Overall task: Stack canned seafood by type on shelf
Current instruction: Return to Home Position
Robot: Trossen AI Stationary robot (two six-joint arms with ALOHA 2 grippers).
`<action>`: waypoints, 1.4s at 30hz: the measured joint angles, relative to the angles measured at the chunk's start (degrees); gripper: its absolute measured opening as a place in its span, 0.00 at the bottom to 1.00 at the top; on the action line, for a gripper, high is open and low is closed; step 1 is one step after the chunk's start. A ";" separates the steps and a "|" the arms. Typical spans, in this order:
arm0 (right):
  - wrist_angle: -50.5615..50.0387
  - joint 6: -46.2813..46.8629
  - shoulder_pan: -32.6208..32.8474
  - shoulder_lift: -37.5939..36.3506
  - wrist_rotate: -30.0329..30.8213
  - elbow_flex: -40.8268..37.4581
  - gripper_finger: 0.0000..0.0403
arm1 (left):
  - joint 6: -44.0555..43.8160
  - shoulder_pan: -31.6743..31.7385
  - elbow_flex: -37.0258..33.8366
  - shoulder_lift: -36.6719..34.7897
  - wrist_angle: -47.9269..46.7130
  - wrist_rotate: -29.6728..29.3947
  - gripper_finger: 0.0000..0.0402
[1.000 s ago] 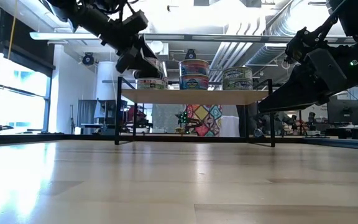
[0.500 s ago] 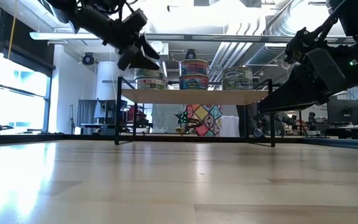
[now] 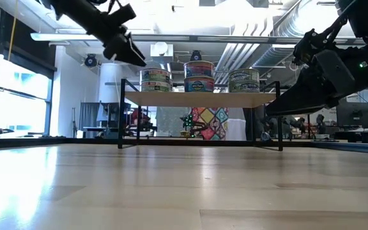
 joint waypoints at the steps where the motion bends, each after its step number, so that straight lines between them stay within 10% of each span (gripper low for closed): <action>1: 0.01 -0.03 -0.02 0.00 0.00 0.00 0.52 | -3.22 -0.19 0.00 -0.64 -1.15 0.01 0.65; 9: -0.15 -9.84 -0.14 -3.74 -11.61 0.00 0.52 | -17.36 -8.32 -11.62 -5.80 11.31 6.13 0.49; 17: -17.20 -16.08 -3.14 -22.38 -24.87 -1.14 0.45 | -35.66 -16.95 -26.46 -13.21 29.11 4.19 0.32; 23: -16.55 -17.58 -10.89 -37.17 -29.21 -8.30 0.33 | -39.48 -17.79 -32.57 -23.04 28.09 -0.33 0.25; 30: -14.56 -18.88 -20.98 -46.46 -48.78 -11.09 0.27 | -39.54 -17.79 -33.79 -36.08 20.38 -0.40 0.23; 42: -9.13 -17.47 -26.86 -51.54 -54.36 -15.96 0.19 | -41.52 -17.86 -33.81 -49.51 5.56 -0.47 0.23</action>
